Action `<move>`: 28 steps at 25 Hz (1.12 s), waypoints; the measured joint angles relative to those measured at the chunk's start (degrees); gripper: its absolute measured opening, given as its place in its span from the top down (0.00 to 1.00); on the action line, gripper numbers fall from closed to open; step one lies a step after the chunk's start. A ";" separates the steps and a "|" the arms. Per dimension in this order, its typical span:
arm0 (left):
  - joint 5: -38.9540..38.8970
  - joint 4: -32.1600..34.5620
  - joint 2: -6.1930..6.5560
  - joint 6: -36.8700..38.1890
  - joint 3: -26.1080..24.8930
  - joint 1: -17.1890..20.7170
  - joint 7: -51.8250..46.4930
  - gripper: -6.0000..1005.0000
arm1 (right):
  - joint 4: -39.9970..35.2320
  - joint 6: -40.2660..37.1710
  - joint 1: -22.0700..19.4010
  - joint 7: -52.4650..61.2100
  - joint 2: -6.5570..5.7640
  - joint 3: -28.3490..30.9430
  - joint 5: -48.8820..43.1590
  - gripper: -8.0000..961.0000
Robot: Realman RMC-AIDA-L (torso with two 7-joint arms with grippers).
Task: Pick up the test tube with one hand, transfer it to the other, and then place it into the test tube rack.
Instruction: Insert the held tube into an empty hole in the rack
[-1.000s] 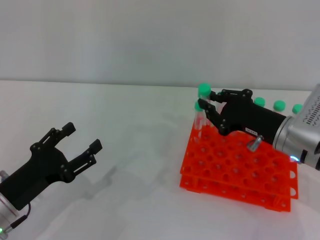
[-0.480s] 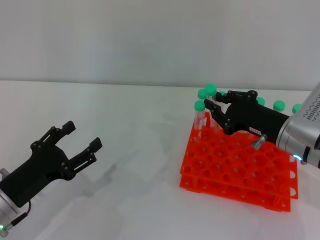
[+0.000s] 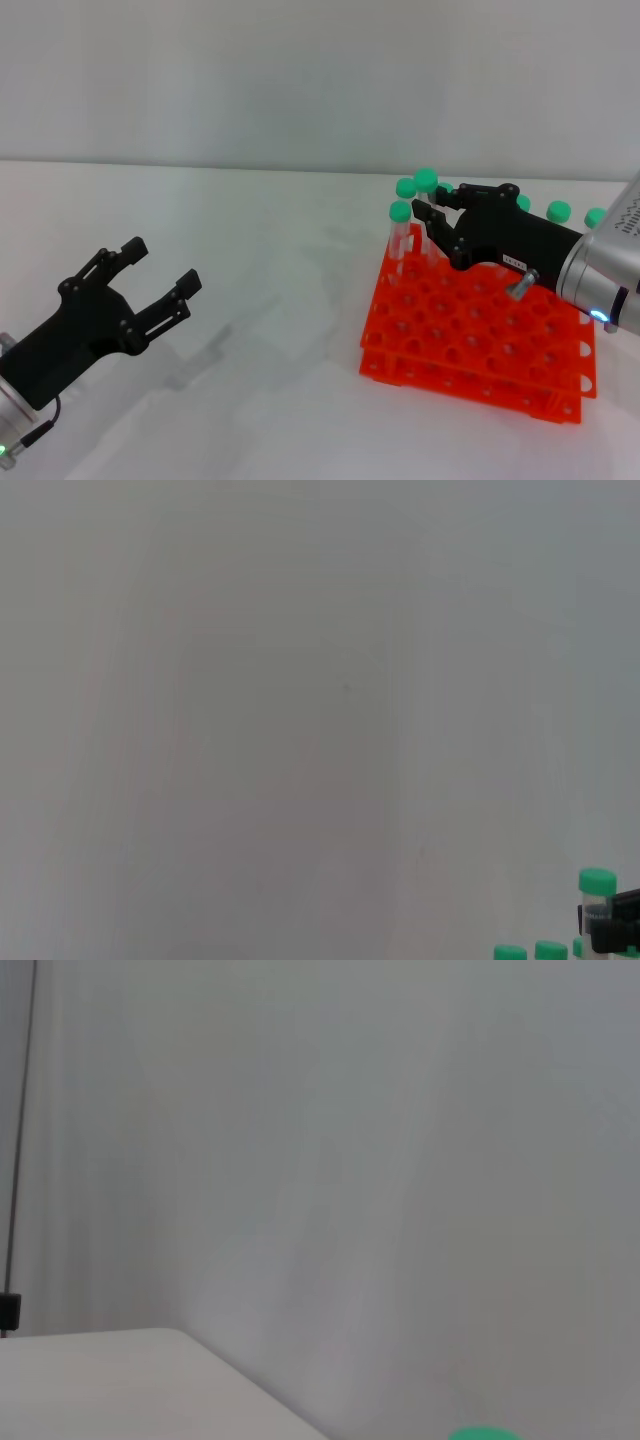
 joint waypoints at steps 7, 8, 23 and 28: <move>-0.02 0.00 0.00 -0.11 0.00 -0.45 -0.02 0.13 | 0.60 0.65 0.23 0.23 0.29 -0.04 -0.05 0.67; -0.02 0.00 0.00 -0.12 0.00 -0.51 -0.01 0.13 | 0.63 0.99 0.27 0.12 0.36 -0.11 -0.06 0.67; -0.02 0.01 0.00 -0.80 0.00 -1.09 0.27 0.13 | 2.05 1.75 0.61 -0.58 0.52 -0.16 -0.08 0.65; -0.02 0.00 0.00 -0.82 0.00 -1.25 0.31 0.13 | 2.12 1.75 0.53 -0.82 0.57 -0.23 -0.08 0.65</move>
